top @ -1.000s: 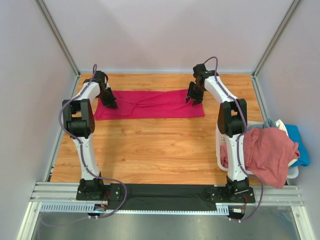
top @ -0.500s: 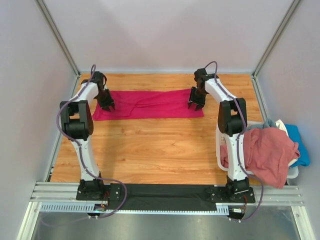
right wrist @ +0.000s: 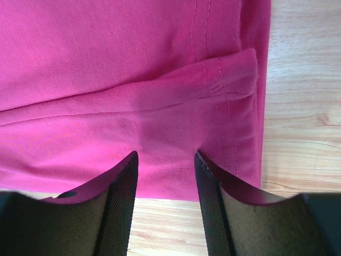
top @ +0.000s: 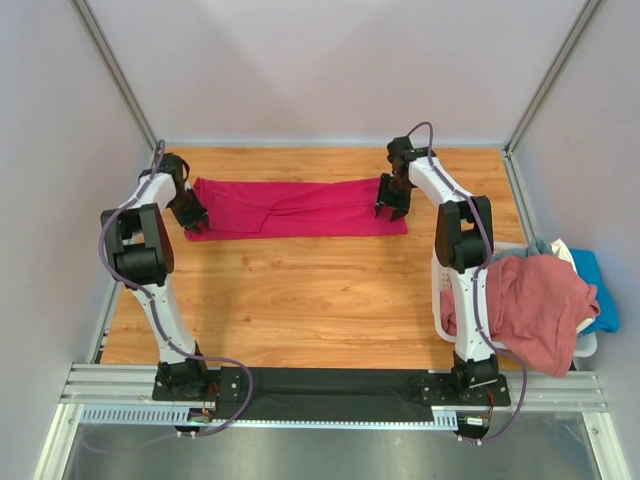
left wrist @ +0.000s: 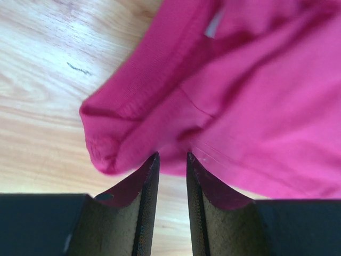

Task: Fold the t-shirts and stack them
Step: Fold the tshirt

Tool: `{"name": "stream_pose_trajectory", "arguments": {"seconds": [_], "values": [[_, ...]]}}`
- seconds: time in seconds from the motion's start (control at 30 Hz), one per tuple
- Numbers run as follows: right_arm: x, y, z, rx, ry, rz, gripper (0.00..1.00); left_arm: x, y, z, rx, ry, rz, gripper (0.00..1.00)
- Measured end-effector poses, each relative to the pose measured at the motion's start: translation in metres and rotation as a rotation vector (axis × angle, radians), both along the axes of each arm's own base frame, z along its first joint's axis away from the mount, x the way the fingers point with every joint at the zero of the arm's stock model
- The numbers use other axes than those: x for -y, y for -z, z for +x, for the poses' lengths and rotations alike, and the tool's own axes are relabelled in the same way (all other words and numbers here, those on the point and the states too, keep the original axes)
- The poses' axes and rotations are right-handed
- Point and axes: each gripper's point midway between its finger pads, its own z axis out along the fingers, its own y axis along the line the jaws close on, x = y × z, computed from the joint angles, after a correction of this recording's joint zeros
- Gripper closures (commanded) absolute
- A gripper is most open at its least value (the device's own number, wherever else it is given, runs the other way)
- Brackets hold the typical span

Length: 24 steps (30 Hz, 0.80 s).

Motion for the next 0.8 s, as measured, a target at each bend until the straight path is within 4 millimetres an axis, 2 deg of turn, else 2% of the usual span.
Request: {"name": "stream_pose_trajectory", "arguments": {"seconds": [0.1,0.17,0.5,0.6,0.67,0.73,0.77,0.8], "values": [[0.000,0.000,0.000,0.003,-0.007,-0.007,0.51,-0.005,0.021,-0.005,-0.059,-0.010,0.004,0.66],[0.000,0.000,0.000,0.002,-0.013,-0.011,0.51,-0.008,0.019,-0.003,-0.060,-0.011,0.009,0.61],[0.005,0.002,-0.009,-0.011,-0.047,-0.036,0.50,-0.005,0.013,-0.006,-0.066,0.015,0.051,0.56],[0.010,0.001,-0.017,-0.022,-0.058,-0.052,0.44,0.006,-0.008,-0.005,-0.019,0.038,0.073,0.51],[0.012,0.000,-0.022,-0.027,-0.064,-0.062,0.33,0.020,-0.033,-0.005,0.042,0.054,0.078,0.46],[0.013,-0.003,-0.023,-0.025,-0.070,-0.068,0.27,0.034,-0.062,-0.002,0.122,0.069,0.075,0.45],[0.014,-0.006,-0.023,-0.019,-0.071,-0.068,0.20,0.041,-0.074,0.001,0.161,0.079,0.070,0.44],[0.014,-0.008,-0.022,-0.012,-0.068,-0.069,0.01,0.048,-0.084,0.005,0.191,0.089,0.062,0.44]]}}
